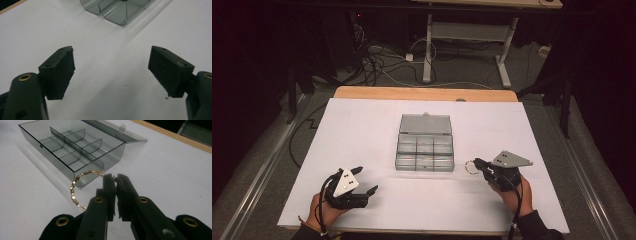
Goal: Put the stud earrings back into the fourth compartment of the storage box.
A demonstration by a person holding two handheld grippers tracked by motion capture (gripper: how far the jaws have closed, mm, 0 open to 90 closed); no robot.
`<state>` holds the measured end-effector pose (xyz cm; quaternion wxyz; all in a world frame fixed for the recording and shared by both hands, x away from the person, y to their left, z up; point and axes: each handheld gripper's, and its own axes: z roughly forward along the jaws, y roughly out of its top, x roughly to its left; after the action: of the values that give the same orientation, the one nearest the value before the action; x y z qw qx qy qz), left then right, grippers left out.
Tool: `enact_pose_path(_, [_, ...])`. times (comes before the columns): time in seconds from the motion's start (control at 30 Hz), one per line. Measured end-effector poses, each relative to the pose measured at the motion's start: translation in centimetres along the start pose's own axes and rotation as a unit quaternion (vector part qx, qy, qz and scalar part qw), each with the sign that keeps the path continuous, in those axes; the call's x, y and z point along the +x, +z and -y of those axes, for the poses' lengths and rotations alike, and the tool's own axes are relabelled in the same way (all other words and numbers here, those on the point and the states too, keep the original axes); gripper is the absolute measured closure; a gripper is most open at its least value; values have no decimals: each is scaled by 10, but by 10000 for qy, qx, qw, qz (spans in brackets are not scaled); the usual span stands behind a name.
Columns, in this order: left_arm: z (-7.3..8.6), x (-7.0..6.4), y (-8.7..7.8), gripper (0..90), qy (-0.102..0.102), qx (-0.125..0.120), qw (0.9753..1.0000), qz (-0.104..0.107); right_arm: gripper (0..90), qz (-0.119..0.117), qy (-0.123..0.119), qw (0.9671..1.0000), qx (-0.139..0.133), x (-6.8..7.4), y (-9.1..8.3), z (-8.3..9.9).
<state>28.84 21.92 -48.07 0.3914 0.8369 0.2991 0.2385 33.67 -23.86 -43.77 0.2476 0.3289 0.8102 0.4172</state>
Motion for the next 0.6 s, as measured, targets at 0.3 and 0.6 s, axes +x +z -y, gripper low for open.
enact_pose_path(0.3, [1, -1, -1, 202, 40, 30, 10000, -46, 861, -84, -81, 9997, -214, 8, 8, -21])
enact_pose_path(0.6, [1, -1, -1, 202, 51, 43, 10000, -49, 861, -315, -255, 9989, -253, 24, 26, -40])
